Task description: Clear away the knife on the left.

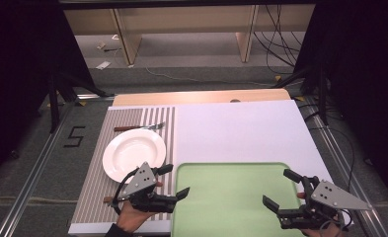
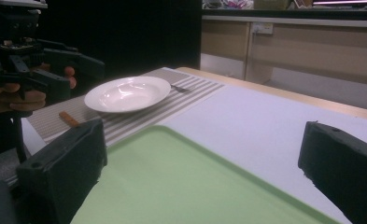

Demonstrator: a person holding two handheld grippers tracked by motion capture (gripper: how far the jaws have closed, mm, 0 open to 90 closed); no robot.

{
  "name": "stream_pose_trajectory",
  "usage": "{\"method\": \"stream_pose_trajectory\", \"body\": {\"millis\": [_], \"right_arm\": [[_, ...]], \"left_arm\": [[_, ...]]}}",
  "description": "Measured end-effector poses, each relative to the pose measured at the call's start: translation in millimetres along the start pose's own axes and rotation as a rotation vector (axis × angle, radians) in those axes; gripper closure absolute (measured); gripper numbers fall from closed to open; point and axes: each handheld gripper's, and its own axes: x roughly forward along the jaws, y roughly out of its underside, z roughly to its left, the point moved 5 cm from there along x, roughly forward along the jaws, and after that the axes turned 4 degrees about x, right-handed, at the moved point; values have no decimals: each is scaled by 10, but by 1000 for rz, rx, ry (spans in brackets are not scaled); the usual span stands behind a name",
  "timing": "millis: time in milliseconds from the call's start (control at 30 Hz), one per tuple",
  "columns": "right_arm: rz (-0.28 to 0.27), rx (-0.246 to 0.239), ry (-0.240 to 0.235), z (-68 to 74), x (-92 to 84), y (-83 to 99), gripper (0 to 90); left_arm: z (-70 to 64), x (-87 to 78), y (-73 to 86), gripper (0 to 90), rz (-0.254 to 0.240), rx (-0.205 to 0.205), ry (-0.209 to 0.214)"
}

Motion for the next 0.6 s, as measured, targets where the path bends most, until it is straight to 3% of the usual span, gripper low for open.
{"method": "stream_pose_trajectory", "body": {"millis": [233,433,500,533,600], "right_arm": [[1,1,-2,5,6,3,21],[4,1,0,0,18,5,21],[-4,-2,1,3,8,-5,22],[-5,-1,1,3,6,-6,22],[5,0,0,-2,10,4,22]], "left_arm": [[21,-9,-6,155,8,3,-8],[27,8,9,154,49,17,-9],[32,13,22,154,80,24,-9],[32,18,32,154,121,25,-1],[23,11,37,151,165,57,-4]]}}
